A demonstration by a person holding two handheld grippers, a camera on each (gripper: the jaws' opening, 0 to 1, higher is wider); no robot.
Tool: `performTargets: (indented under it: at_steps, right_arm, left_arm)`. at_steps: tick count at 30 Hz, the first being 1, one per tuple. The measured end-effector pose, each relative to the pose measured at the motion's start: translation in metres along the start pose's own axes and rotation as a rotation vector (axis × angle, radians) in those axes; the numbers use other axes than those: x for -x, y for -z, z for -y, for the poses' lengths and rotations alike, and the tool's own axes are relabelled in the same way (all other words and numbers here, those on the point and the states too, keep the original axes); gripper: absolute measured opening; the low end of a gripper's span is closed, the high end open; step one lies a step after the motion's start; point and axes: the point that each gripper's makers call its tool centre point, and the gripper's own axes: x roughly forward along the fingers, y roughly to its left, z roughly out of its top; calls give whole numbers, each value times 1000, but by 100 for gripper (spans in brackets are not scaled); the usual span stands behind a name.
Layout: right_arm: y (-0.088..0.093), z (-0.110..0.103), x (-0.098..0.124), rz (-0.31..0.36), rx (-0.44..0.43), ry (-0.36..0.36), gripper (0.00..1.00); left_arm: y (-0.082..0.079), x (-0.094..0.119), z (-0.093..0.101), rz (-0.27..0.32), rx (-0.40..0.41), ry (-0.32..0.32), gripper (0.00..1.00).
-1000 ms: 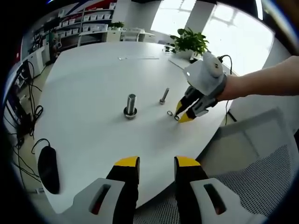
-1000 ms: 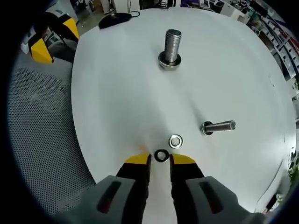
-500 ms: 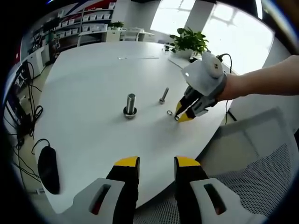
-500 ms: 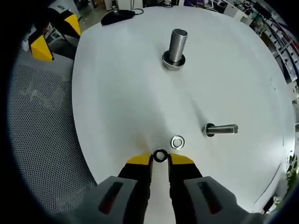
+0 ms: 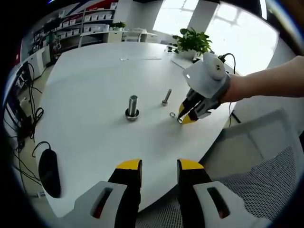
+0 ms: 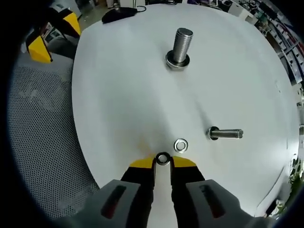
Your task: Place the washer onto the threaded stud by aligning its center hole with the stud, sliding it down to the base, and recovering from edge contact or off-axis alignment until the washer reaches the visible bottom stop.
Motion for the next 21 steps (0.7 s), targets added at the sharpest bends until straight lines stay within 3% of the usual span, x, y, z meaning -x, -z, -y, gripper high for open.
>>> performTargets:
  at_steps: [9,19,21]
  right_arm:
    - [1,1,1,15,-56,-12,14]
    - [2,16,22,53,-129,0,14]
    - [2,21,18,64,-161,-1,14]
  left_arm:
    - [1,1,1,-2,2,-1,28]
    - [1,0,0,-4,3,-3,28]
    - [0,1,2,-4,1,-4,28]
